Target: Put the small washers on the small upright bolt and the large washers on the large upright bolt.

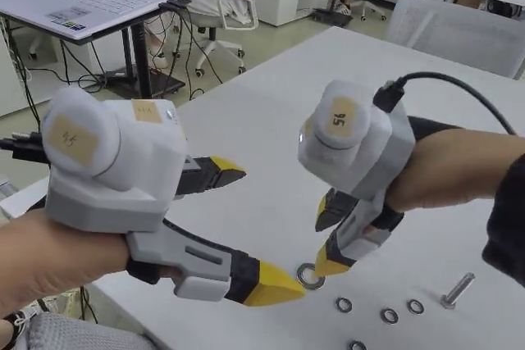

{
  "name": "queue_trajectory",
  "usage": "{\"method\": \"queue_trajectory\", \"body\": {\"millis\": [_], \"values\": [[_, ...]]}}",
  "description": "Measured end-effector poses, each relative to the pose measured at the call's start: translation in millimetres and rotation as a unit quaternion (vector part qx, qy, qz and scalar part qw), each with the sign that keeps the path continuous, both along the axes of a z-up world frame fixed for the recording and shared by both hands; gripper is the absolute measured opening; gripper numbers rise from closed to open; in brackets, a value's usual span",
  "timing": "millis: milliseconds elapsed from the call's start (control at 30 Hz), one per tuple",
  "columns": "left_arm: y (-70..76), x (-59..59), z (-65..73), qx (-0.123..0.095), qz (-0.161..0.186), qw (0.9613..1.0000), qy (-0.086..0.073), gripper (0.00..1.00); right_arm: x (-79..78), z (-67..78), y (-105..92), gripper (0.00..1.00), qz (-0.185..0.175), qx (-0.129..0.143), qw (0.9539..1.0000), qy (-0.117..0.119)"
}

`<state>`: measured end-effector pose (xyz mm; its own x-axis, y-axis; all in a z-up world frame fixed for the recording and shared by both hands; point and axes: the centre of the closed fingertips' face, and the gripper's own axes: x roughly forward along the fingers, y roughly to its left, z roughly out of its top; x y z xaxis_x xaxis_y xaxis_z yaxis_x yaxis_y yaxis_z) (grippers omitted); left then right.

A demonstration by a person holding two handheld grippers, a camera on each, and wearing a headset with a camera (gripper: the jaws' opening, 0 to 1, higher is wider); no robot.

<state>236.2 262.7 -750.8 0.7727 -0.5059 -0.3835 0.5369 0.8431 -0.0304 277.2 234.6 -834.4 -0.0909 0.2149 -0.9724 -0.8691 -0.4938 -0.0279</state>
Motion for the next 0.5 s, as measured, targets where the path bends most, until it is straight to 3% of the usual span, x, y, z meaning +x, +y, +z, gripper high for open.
{"method": "queue_trajectory", "body": {"millis": [333, 500], "values": [[1.1, -2.3, -5.5, 0.003, 0.002, 1.0, 0.007, 0.89, 6.1, -32.0, -4.0, 0.35, -0.016, -0.022, 0.9996, 0.0], [0.7, -3.1, -8.4, 0.005, 0.001, 0.9999, 0.01, 0.89, 5.2, -40.0, -3.4, 0.35, -0.023, -0.023, 0.9995, 0.004]]}}
